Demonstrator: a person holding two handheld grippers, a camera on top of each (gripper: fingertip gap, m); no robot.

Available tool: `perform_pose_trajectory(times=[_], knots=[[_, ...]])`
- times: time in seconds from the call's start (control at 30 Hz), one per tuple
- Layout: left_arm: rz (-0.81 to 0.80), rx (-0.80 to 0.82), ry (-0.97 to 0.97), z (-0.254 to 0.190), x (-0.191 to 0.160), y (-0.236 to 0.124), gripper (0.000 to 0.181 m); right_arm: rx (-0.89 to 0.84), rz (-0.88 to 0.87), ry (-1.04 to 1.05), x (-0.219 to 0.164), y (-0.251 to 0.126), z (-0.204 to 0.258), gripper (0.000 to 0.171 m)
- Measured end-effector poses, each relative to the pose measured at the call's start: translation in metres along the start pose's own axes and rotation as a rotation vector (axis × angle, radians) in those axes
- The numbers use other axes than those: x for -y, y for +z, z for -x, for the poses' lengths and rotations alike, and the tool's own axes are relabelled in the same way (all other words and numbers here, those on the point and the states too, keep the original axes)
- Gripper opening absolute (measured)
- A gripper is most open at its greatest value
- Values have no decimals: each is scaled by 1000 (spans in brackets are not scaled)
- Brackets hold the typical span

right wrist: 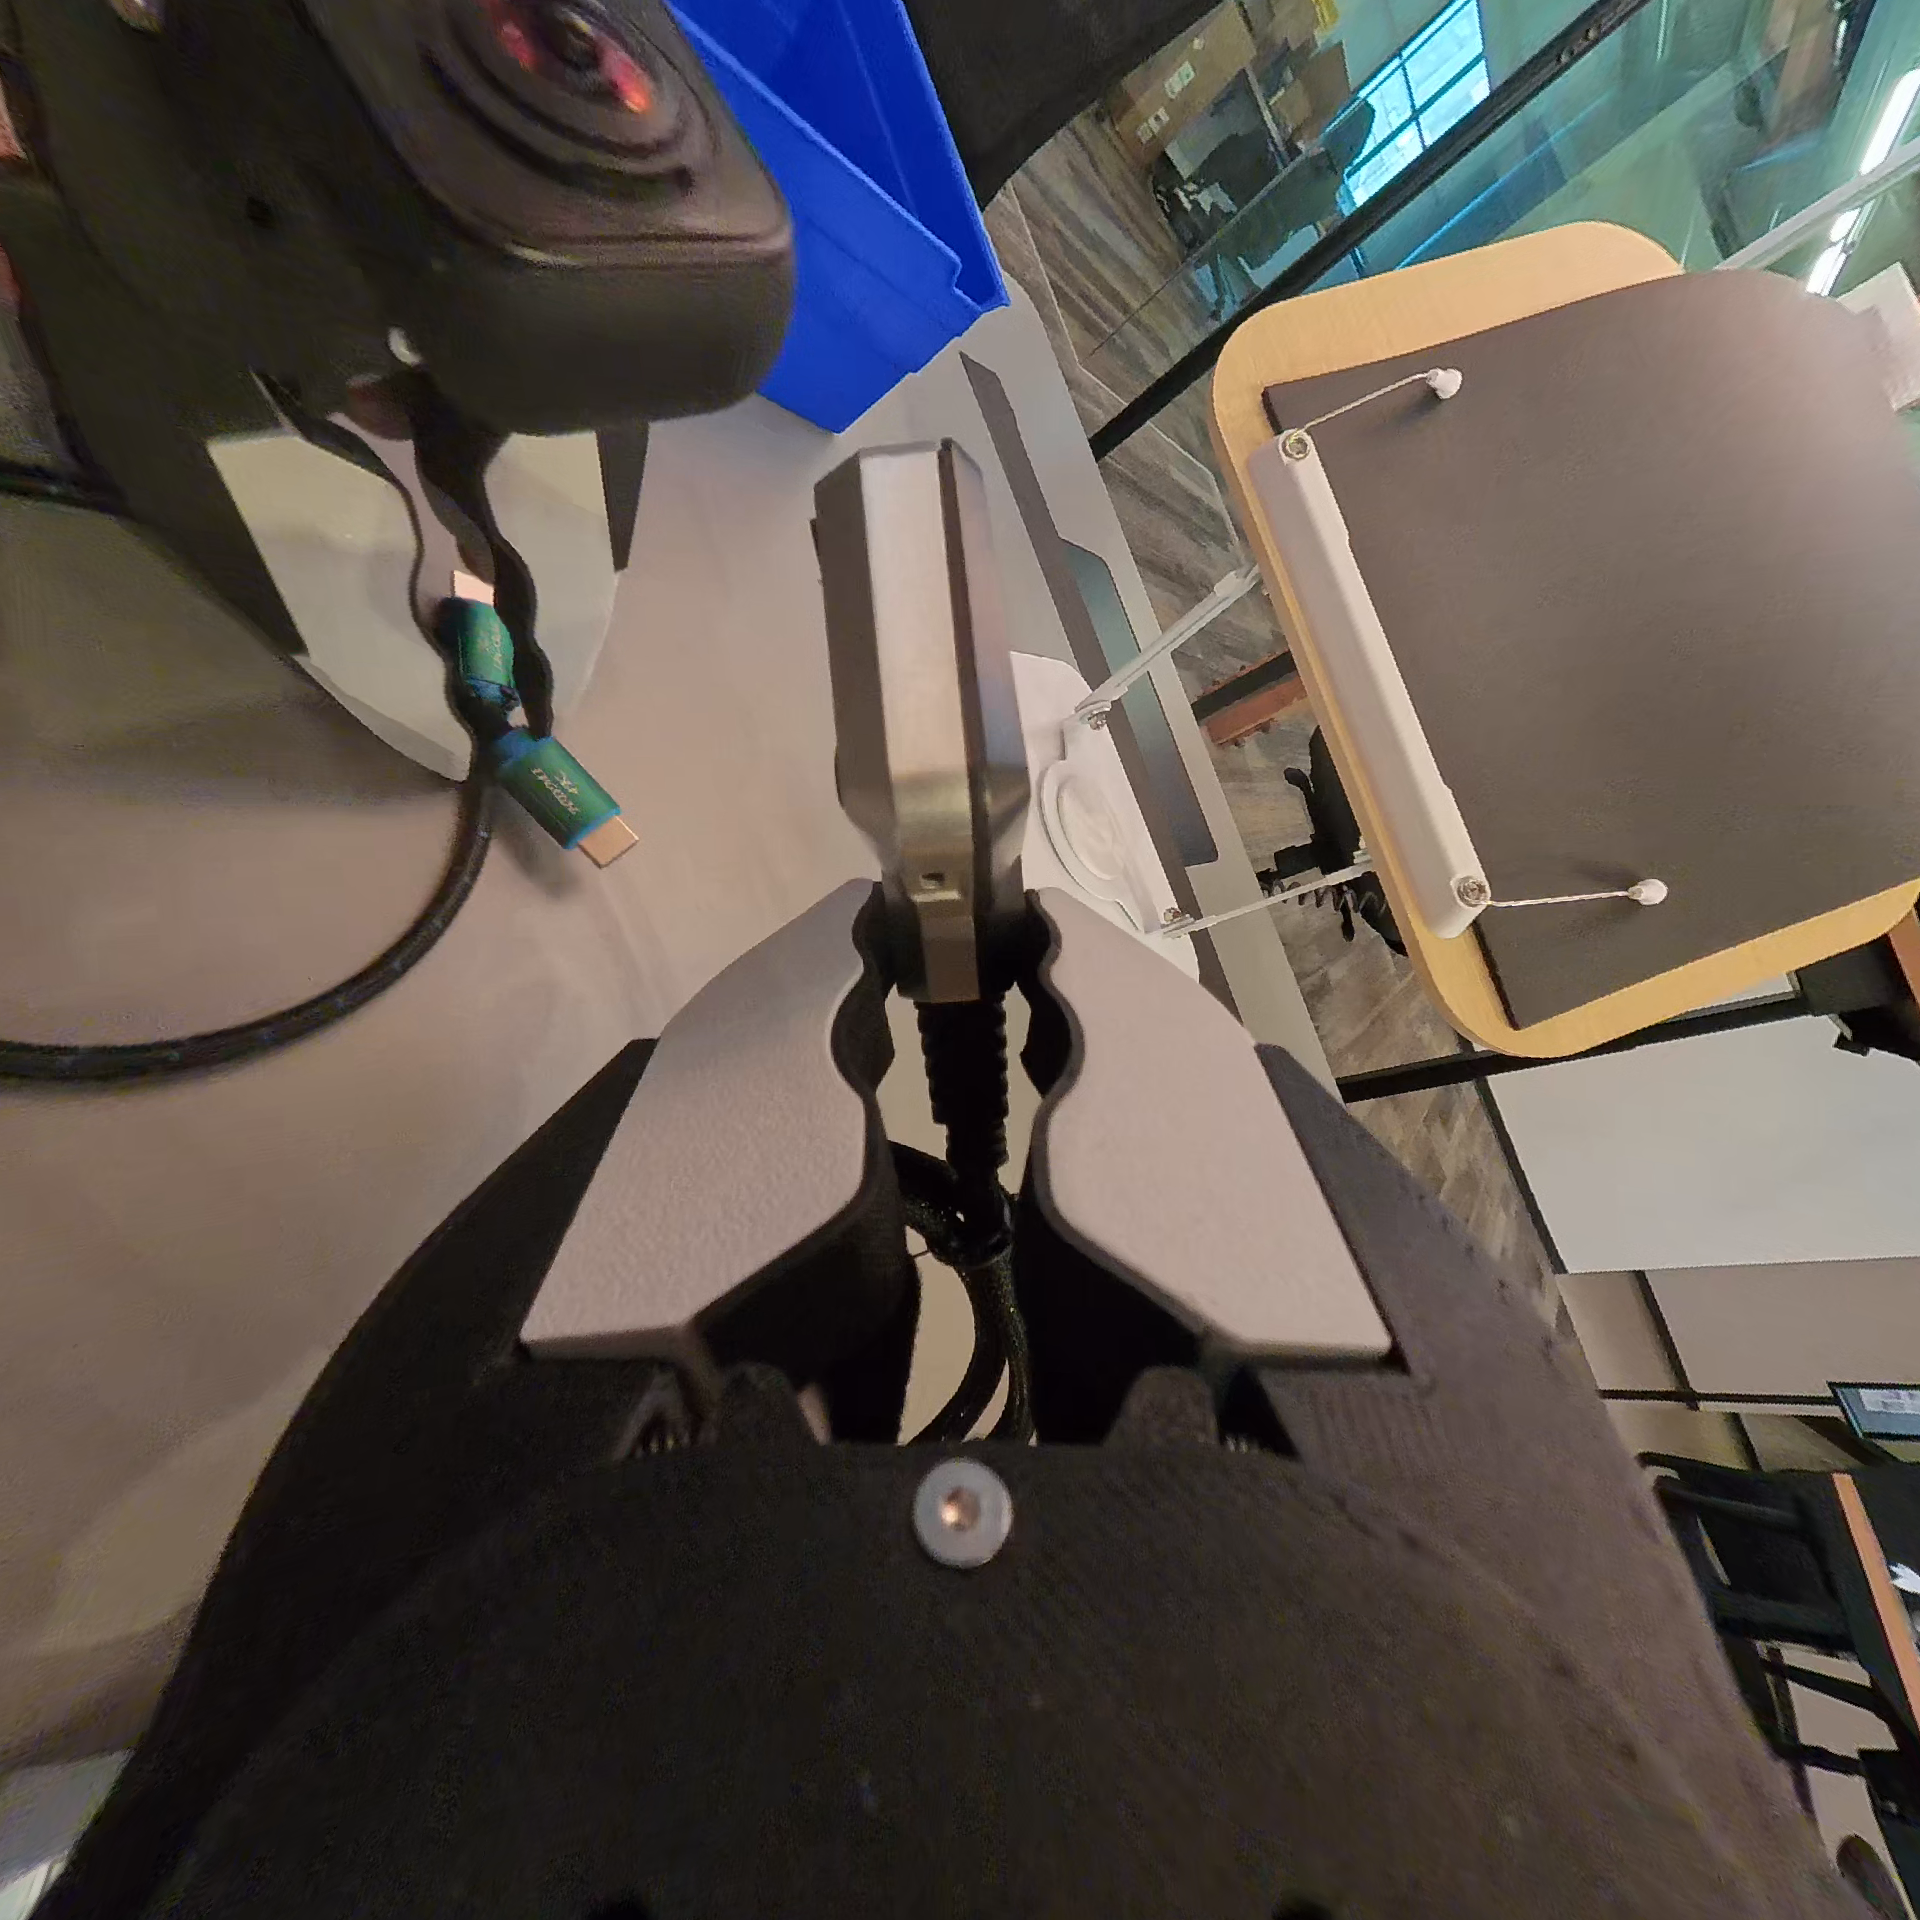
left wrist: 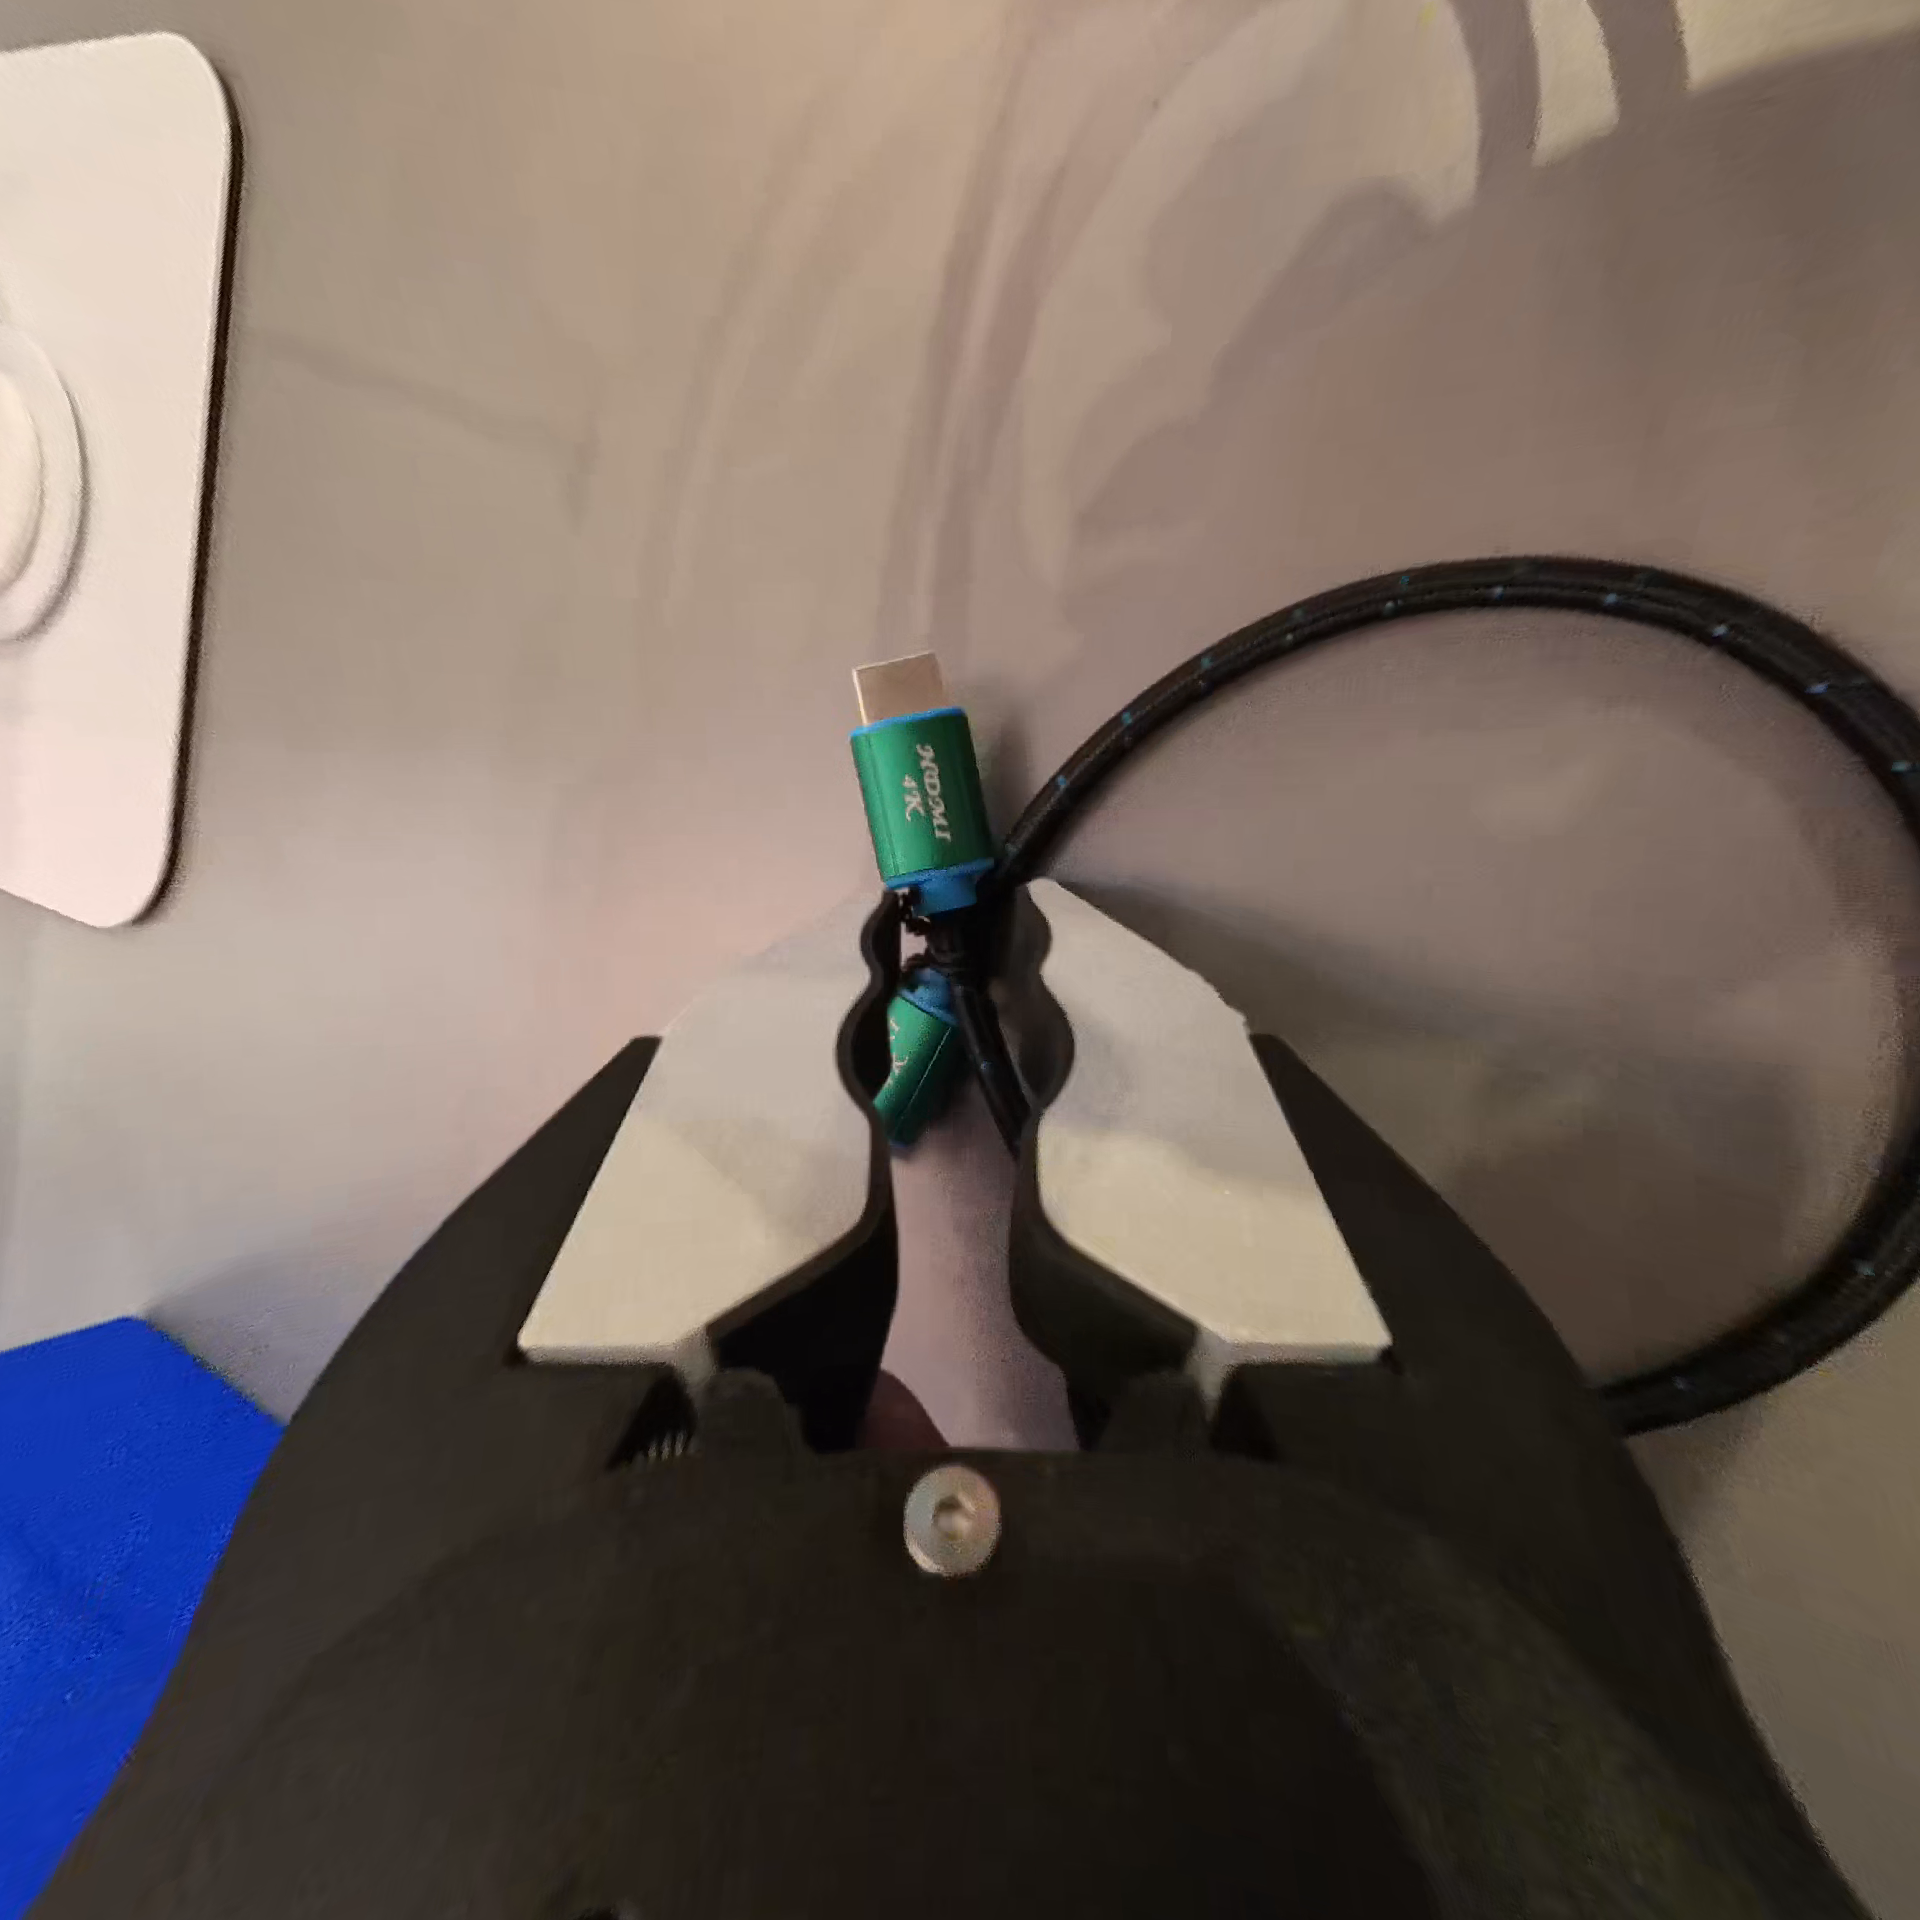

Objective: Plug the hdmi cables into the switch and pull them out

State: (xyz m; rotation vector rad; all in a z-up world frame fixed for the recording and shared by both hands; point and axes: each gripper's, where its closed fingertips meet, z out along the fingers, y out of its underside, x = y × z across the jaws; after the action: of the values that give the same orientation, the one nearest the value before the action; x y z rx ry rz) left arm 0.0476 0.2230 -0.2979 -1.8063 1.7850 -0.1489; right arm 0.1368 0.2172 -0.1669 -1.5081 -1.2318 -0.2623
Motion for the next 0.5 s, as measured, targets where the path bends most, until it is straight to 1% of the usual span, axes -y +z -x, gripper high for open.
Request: perform_pose_trajectory(times=[0.17,0.3,0.4,0.5], knots=[[4,-49,-93,3,2,4,14,-3,-3,11,0,-1,-1,21],[-2,-88,-78,-4,4,-1,12,0,-2,22,-3,-2,-2,21],[-50,-111,-85,-8,13,-15,13,6,-6,30,-4,-2,-1,21],[-122,-152,-130,-3,24,-36,13,22,-12,21,-5,-1,2,21]])
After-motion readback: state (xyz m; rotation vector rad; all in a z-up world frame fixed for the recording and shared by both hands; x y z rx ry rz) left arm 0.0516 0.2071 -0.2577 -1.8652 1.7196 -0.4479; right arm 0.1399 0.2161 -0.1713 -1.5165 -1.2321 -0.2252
